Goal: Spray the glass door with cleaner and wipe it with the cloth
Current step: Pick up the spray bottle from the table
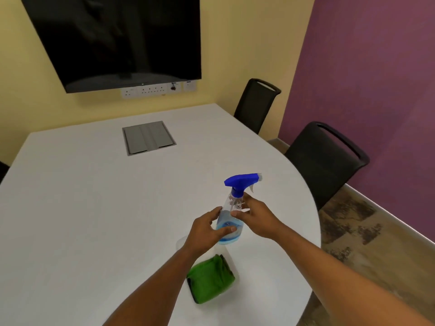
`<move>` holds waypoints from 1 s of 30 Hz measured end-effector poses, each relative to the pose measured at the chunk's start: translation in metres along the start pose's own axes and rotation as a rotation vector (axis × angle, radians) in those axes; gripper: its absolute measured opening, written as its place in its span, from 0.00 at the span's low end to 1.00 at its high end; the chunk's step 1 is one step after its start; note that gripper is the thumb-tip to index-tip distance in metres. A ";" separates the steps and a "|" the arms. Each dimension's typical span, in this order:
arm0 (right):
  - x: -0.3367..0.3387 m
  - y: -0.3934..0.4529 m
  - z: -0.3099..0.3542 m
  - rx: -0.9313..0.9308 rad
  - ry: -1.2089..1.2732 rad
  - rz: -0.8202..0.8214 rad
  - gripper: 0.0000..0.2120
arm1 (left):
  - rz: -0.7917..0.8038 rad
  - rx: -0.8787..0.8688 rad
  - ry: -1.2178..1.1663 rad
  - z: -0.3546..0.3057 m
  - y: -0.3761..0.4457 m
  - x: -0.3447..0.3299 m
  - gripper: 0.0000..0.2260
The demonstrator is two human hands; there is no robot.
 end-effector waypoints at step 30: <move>0.472 -0.164 -0.126 -0.061 0.057 -0.914 0.45 | 0.056 -0.556 -0.048 -0.318 -0.039 -0.408 0.26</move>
Point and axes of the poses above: each hand's wrist, its own y-axis towards the middle knuckle, its own x-axis out of the back of the hand, z = x × y, the point moved 5 cm from there along y, towards the middle knuckle, and after that the axes turned 11 degrees about -z, right-handed, at the moved point
